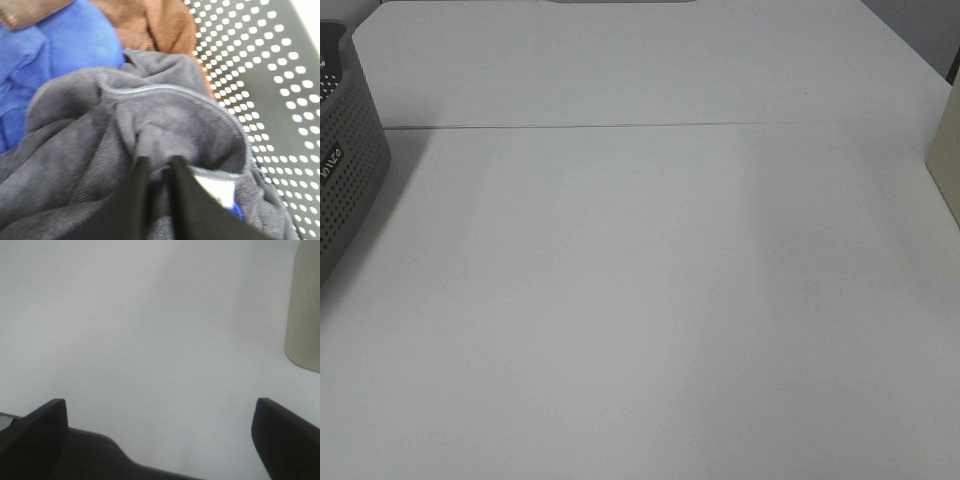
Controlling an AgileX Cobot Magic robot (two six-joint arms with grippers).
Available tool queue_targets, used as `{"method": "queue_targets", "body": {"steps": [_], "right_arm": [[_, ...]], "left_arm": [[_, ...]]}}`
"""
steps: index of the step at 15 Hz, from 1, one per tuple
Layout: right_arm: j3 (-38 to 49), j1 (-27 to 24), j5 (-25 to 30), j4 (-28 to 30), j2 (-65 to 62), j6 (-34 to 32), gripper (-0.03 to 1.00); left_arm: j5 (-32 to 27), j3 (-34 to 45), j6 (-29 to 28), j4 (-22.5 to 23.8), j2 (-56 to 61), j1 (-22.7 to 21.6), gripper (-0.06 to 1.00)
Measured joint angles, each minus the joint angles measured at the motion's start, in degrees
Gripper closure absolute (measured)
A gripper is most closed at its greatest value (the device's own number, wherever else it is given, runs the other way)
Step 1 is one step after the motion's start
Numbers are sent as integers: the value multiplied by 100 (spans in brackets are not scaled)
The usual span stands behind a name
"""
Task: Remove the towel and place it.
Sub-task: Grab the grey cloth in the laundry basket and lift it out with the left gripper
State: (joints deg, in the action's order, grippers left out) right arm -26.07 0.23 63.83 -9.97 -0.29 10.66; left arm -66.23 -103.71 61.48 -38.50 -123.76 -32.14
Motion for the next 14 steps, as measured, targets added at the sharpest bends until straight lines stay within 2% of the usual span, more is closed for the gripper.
{"method": "queue_targets", "body": {"steps": [2,5,9,14], "right_arm": [[0,0,0,0,0,0,2],[0,0,0,0,0,0,2],[0,0,0,0,0,0,2],[0,0,0,0,0,0,2]], "left_arm": [[-178,0,115,-63,0,0,94],[-201,0,143,-246,0,0,94],[-189,0,355,-252,92,0,94],[-172,0,808,-407,905,0,94]]}}
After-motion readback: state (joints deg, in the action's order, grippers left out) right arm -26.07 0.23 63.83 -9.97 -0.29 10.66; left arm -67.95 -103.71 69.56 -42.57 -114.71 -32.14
